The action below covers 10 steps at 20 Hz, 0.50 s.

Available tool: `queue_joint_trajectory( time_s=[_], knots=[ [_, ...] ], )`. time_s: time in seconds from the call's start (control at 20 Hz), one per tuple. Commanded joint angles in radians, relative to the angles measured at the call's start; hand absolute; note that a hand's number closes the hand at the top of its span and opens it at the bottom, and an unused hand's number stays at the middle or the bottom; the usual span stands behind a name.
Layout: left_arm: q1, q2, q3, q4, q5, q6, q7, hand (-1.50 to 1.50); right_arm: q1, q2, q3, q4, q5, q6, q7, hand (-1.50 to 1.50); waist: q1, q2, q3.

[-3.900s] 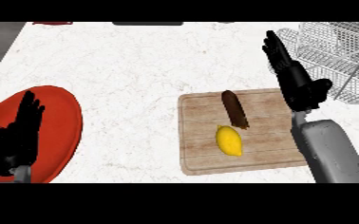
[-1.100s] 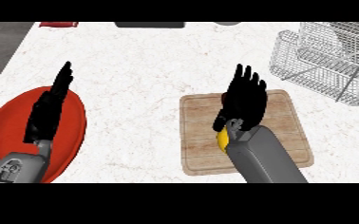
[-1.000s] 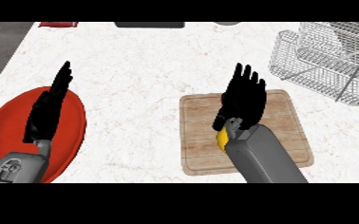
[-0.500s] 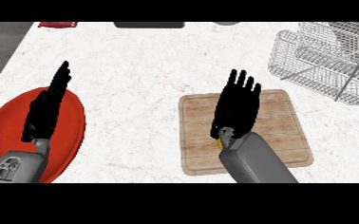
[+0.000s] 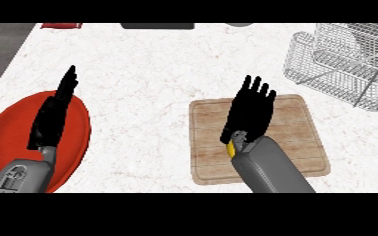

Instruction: Pick the sweet potato from the cutting board and place it in the tiered basket

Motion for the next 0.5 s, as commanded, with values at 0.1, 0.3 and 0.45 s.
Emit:
queue_joint_trajectory(
  time_s=[0.1,0.3,0.45],
  knots=[
    [0.038,0.000,0.005,-0.055,-0.003,-0.011,0.011,0.00,0.023,0.017,-0.016,0.064,0.029,-0.031,0.180,-1.50,0.005,0.000,0.001],
    [0.002,-0.021,0.008,0.011,-0.020,-0.018,-0.014,0.00,-0.017,0.017,-0.006,0.087,0.002,-0.038,0.190,-1.50,0.002,0.002,0.000],
    [-0.040,-0.036,0.017,0.040,-0.037,-0.001,0.015,0.00,-0.029,0.017,-0.055,0.105,-0.018,-0.004,0.149,-1.50,-0.005,0.003,0.000]
  ],
)
